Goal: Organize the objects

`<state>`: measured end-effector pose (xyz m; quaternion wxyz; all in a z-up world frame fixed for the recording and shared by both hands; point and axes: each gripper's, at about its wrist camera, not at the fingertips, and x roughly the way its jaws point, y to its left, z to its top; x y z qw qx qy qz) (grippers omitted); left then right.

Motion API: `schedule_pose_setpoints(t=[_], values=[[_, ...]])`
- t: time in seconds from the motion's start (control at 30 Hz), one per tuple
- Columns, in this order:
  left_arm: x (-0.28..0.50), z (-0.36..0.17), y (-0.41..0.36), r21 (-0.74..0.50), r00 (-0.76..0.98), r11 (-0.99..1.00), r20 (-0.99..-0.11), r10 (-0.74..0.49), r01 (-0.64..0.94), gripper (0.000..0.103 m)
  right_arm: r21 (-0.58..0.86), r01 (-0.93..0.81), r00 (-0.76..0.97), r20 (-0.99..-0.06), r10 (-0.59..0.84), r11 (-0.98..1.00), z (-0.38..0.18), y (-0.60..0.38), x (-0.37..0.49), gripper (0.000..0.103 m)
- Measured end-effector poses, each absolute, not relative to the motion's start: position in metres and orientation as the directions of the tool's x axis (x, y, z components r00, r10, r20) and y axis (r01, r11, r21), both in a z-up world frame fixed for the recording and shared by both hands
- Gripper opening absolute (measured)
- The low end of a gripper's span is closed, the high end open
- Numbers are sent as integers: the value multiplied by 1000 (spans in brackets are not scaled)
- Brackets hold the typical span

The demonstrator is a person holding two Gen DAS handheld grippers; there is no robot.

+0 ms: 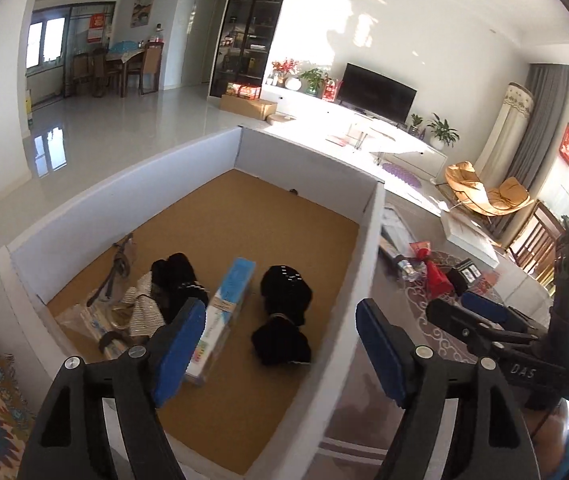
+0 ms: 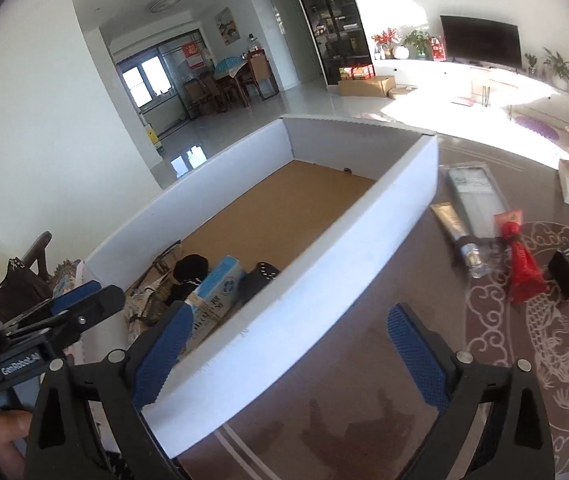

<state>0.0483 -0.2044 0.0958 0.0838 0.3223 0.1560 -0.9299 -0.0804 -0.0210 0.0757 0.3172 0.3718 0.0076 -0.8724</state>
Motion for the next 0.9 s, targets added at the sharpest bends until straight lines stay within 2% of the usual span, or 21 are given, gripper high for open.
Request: schedule_pose_setpoints(t=[0.07,0.1,0.2,0.33,0.47,0.73,0.9], values=[[50,98,-158,-277,-801,-952,-595,66,127,99,152,482,-587,-676,-446,-863,62,32,-81,103],[46,97,-134,-295,-798,-953,-589,129,64,103,108,438,-611,-692,-384,-892,53,57,-81,103],[29,75,-72,-298,-738,-952,-625,253,-74,103,0,314,-629,-749,-208,-949,21,123,-82,103],[-9,18,-24,-181,-632,-980,-750,195,-87,103,-13,191,-613,-782,-109,-982,-7,191,-76,103],[-30,-16,-15,-92,-582,-994,-806,104,-49,103,-5,150,-604,-792,-88,-989,-18,215,-66,103],[-55,-26,-13,29,-579,-995,-815,30,-92,103,-56,184,-588,-806,-64,-981,-22,195,-66,103],[-69,-33,-2,45,-582,-984,-810,65,-172,103,-21,183,-574,-814,-89,-983,-24,199,-66,103]])
